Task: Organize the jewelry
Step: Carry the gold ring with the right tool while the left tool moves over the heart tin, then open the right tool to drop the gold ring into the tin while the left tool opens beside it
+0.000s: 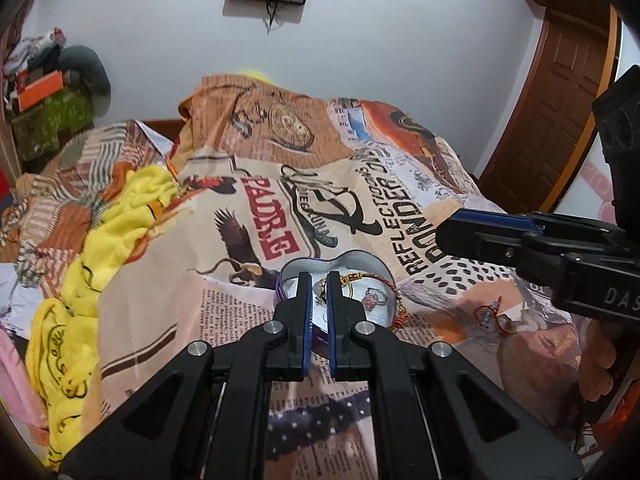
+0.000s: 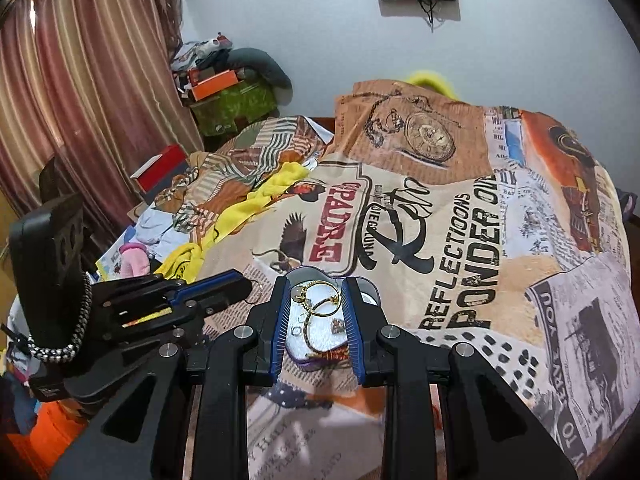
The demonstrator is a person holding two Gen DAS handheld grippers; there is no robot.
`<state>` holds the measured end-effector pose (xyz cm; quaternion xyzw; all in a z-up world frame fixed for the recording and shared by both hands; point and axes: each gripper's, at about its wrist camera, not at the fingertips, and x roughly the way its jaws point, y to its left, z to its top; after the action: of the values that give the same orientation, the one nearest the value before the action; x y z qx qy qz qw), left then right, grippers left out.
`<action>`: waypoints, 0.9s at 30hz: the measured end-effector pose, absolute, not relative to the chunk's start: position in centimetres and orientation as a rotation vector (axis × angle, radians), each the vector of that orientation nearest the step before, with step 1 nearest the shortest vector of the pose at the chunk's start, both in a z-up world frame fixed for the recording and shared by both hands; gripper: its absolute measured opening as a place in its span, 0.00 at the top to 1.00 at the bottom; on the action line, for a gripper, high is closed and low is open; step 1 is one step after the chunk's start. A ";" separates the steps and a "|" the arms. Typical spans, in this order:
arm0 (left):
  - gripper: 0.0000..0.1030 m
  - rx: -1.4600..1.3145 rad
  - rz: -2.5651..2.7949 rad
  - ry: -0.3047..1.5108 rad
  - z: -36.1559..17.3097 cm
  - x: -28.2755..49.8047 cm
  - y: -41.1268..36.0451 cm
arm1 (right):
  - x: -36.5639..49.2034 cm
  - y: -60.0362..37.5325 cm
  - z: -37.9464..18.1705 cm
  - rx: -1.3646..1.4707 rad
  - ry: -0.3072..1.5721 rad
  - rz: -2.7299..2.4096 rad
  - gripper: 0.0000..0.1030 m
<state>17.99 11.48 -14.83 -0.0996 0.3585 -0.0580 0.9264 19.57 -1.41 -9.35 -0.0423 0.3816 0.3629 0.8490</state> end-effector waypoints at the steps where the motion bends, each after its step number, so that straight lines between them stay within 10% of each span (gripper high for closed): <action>1: 0.95 -0.210 -0.125 0.747 -15.2 18.5 11.6 | 19.9 -1.2 -9.6 -0.094 0.810 0.758 0.77; 27: 0.95 -0.182 -0.117 0.810 -16.9 20.1 11.8 | 21.9 0.7 -12.7 -0.113 0.931 0.759 0.77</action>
<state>20.14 11.78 -16.92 -0.0884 0.3933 -0.0569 0.9134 21.86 0.74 -12.71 -0.0531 0.4379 0.3567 0.8235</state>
